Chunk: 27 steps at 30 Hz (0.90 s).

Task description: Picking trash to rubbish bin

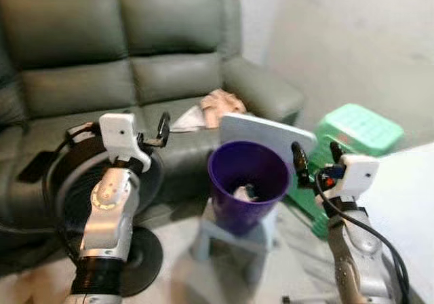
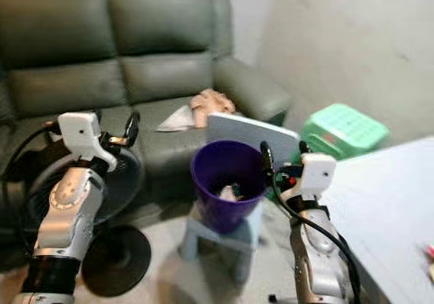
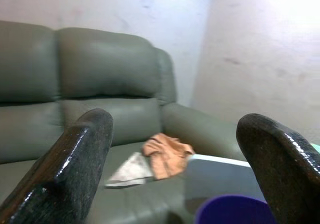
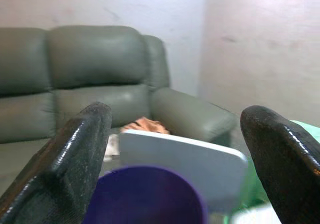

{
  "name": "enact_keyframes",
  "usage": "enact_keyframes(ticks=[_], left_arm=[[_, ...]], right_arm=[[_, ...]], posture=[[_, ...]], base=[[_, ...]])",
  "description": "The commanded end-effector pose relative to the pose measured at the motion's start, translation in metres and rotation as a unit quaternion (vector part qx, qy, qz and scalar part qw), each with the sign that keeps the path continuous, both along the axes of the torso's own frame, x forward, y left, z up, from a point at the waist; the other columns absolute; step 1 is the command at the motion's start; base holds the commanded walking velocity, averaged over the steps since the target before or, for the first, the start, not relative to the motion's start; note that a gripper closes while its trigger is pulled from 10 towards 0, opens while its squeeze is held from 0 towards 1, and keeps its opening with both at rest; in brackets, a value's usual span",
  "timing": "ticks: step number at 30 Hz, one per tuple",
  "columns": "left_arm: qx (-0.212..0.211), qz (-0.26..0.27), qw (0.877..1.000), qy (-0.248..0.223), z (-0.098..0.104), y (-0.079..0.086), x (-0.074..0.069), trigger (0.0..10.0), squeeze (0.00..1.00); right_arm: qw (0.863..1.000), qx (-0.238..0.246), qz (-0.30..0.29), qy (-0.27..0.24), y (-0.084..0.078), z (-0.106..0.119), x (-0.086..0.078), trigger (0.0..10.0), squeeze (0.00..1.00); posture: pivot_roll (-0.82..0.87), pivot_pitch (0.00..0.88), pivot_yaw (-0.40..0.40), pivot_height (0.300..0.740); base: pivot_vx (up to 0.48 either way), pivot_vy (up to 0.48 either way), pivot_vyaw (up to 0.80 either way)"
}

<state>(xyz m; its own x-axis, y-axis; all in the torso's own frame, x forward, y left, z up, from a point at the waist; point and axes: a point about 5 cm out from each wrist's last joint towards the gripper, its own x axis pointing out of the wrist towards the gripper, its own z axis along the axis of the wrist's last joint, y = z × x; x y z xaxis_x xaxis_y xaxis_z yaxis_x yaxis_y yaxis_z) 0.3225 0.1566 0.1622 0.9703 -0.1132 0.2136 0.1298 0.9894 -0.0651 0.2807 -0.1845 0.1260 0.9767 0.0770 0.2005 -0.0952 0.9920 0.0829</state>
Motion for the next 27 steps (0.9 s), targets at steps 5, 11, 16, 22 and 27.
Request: enact_keyframes(ticks=[5, 11, 16, 22, 27], left_arm=[[0.001, -0.015, 1.0, 0.0, 0.001, -0.011, -0.002, 10.0, 0.0], [-0.009, -0.026, 1.0, 0.008, -0.002, -0.018, -0.004, 10.0, 0.0], [-0.004, -0.039, 0.999, 0.008, -0.003, -0.026, -0.006, 10.0, 0.0], [-0.003, -0.045, 0.999, 0.013, -0.006, -0.031, -0.009, 10.0, 0.0], [-0.02, -0.045, 0.999, 0.007, -0.004, -0.03, -0.01, 10.0, 0.0]], right_arm=[[1.0, -0.008, -0.007, 0.003, -0.006, 0.004, -0.002, 10.0, 0.0], [1.0, -0.014, -0.008, 0.009, -0.007, 0.003, -0.004, 10.0, 0.0], [1.0, -0.018, -0.009, 0.011, -0.008, 0.004, -0.004, 10.0, 0.0], [1.0, -0.022, -0.009, 0.017, -0.008, 0.003, -0.004, 10.0, 0.0], [0.999, -0.024, -0.007, 0.021, -0.006, 0.002, -0.004, 10.0, 0.0]], posture=[[0.0, 0.01, -0.057, 0.74], [-0.01, 0.01, -0.06, 0.74], [-0.01, 0.012, -0.064, 0.74], [-0.01, 0.016, -0.065, 0.74], [-0.01, 0.02, -0.064, 0.74]], base=[[0.0, 0.0, -0.79], [0.0, 0.0, -0.8], [0.0, 0.0, -0.79], [0.0, 0.0, -0.79], [0.0, 0.0, -0.79]])
